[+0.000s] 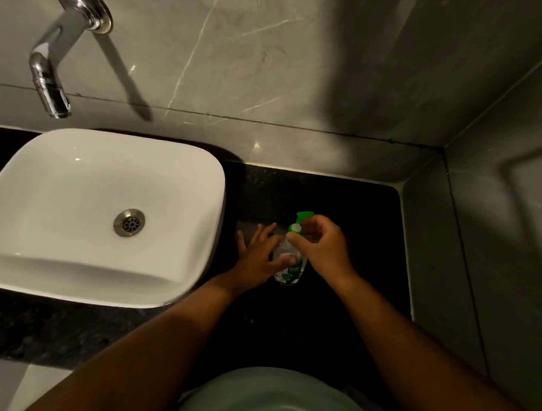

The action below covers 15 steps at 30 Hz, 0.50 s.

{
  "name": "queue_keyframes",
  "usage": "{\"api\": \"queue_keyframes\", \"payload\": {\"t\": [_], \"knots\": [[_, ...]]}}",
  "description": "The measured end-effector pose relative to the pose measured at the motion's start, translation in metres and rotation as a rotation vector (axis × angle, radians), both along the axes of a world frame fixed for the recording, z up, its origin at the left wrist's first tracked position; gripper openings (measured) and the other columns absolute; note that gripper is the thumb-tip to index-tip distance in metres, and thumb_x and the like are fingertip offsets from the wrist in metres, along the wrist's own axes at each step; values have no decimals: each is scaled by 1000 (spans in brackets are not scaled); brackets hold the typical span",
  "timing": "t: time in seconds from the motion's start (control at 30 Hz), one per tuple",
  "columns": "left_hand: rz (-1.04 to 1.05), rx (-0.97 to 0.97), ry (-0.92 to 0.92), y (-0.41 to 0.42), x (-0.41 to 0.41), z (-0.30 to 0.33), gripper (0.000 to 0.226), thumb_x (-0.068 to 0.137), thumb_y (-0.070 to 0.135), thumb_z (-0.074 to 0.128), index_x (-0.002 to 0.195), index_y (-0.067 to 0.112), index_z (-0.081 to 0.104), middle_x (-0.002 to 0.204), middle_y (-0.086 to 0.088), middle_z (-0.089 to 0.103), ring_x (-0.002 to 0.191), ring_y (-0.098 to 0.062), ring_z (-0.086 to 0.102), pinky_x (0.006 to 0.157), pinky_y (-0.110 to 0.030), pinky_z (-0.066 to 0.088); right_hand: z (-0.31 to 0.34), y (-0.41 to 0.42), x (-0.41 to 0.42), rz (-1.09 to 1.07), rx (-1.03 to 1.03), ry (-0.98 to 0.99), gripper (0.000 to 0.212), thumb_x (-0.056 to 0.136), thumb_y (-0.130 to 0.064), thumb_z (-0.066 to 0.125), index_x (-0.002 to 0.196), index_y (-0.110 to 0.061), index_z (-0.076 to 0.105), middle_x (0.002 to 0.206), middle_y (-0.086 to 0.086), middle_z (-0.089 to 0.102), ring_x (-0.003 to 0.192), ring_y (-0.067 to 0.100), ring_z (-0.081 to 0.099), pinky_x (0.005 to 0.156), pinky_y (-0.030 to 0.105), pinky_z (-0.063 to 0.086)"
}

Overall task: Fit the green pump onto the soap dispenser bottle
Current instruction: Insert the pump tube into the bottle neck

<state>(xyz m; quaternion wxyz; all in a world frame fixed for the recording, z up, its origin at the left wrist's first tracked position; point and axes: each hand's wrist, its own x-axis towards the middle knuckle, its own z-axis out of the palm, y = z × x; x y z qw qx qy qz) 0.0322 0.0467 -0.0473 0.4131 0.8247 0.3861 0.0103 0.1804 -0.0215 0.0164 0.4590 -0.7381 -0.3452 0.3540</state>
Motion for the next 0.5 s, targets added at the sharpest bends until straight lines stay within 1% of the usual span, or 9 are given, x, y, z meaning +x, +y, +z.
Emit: {"api": "queue_keyframes", "payload": {"t": [0.03, 0.1, 0.17, 0.2, 0.23, 0.3, 0.33, 0.43, 0.5], "knots": [[-6, 6, -12, 0, -1, -1, 81, 76, 81, 39, 143, 36, 35, 160, 4, 8, 144, -14, -10, 101, -51, -30, 0, 1, 1, -17, -15, -11, 39, 70, -26, 84, 96, -32, 57, 88, -11, 62, 82, 3, 62, 61, 7, 47], [-8, 18, -26, 0, -2, -5, 84, 73, 86, 35, 143, 41, 30, 160, 5, 9, 144, -13, -10, 101, -50, -31, 0, 3, 2, -11, -22, 30, 50, 68, -31, 85, 106, -32, 53, 94, -13, 60, 86, 1, 59, 63, 7, 47], [-1, 28, -19, 1, -2, -9, 85, 73, 88, 33, 143, 39, 32, 160, 6, 9, 143, -11, -10, 99, -47, -33, -1, 3, 2, 27, -1, 162, 59, 74, -27, 81, 124, -31, 49, 107, -19, 58, 98, -2, 58, 72, 7, 50], [-5, 31, -9, 1, -2, -10, 86, 73, 88, 33, 142, 37, 34, 160, 7, 8, 143, -10, -10, 98, -45, -34, -3, 2, 3, 34, 2, 233, 64, 78, -22, 78, 132, -29, 45, 113, -18, 59, 103, 0, 60, 78, 11, 52], [-12, 35, -1, 2, -2, -11, 87, 73, 88, 33, 142, 35, 35, 160, 8, 7, 143, -9, -10, 97, -44, -35, -4, 2, 3, 29, 8, 286, 65, 81, -16, 75, 136, -28, 43, 117, -12, 62, 105, 4, 62, 80, 17, 55], [-21, 44, -1, 1, -1, -11, 87, 73, 88, 34, 142, 36, 36, 160, 9, 7, 142, -8, -10, 94, -40, -37, -6, 2, 2, 0, 23, 286, 61, 81, -11, 74, 132, -27, 46, 115, -1, 68, 104, 9, 66, 78, 21, 57], [-21, 40, -10, 1, -1, -11, 85, 73, 88, 34, 142, 39, 34, 160, 9, 7, 142, -8, -10, 93, -39, -37, -5, 3, 1, -20, 19, 240, 60, 78, -12, 77, 129, -26, 48, 111, -1, 68, 101, 10, 67, 77, 20, 56], [-20, 14, -42, -1, -2, -10, 80, 74, 87, 36, 143, 46, 26, 160, 8, 8, 140, -4, -11, 96, -42, -35, 0, 6, -3, -50, -8, 122, 65, 70, -24, 84, 126, -28, 51, 103, -17, 58, 94, 3, 60, 69, 11, 51], [-4, 20, -42, -1, -2, -10, 82, 74, 87, 36, 143, 45, 26, 160, 8, 10, 140, -4, -10, 98, -45, -34, 0, 5, -3, -37, -12, 146, 69, 70, -25, 85, 130, -26, 49, 103, -18, 56, 94, 1, 58, 69, 11, 51]]}}
